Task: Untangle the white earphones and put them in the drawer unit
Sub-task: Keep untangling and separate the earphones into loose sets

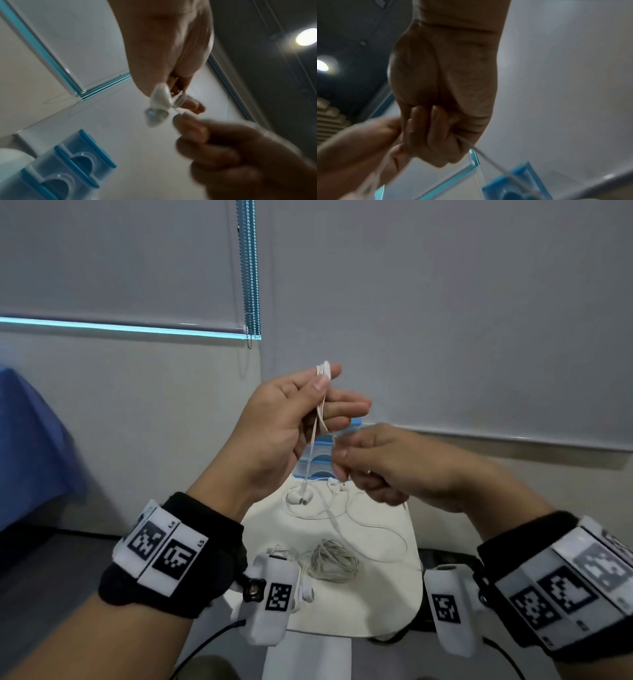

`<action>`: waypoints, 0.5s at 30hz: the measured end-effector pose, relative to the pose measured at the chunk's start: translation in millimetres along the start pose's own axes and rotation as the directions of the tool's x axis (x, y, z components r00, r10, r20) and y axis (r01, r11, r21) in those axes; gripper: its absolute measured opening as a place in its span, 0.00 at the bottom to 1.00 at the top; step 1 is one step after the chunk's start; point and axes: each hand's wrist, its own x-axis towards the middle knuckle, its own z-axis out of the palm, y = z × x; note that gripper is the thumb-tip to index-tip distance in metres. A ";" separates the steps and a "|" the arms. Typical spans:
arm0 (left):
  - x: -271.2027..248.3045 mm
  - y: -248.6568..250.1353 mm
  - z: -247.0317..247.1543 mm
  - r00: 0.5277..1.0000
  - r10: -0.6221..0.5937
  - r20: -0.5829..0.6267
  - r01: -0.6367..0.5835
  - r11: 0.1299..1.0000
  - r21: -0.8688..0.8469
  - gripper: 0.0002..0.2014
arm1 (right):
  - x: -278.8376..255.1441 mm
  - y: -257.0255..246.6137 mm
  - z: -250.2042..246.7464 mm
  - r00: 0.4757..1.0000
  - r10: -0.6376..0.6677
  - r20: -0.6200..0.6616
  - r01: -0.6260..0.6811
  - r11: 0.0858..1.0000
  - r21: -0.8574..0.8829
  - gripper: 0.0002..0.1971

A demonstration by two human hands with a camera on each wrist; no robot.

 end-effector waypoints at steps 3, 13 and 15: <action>-1.9 -8.4 -0.4 1.000 0.002 0.005 -0.003 0.980 0.199 0.10 | -9.0 -12.1 -7.3 0.996 0.003 0.092 0.003 0.998 -0.060 0.15; -1.9 0.7 -10.3 0.952 -0.139 0.274 0.097 0.982 0.160 0.20 | 0.6 -5.1 -43.4 0.898 -0.208 -0.387 0.192 0.978 -0.079 0.14; -1.6 4.9 -8.3 0.963 -0.081 0.259 0.081 0.997 0.012 0.18 | 5.1 7.6 -35.8 0.915 -0.177 -0.363 0.183 0.983 -0.017 0.15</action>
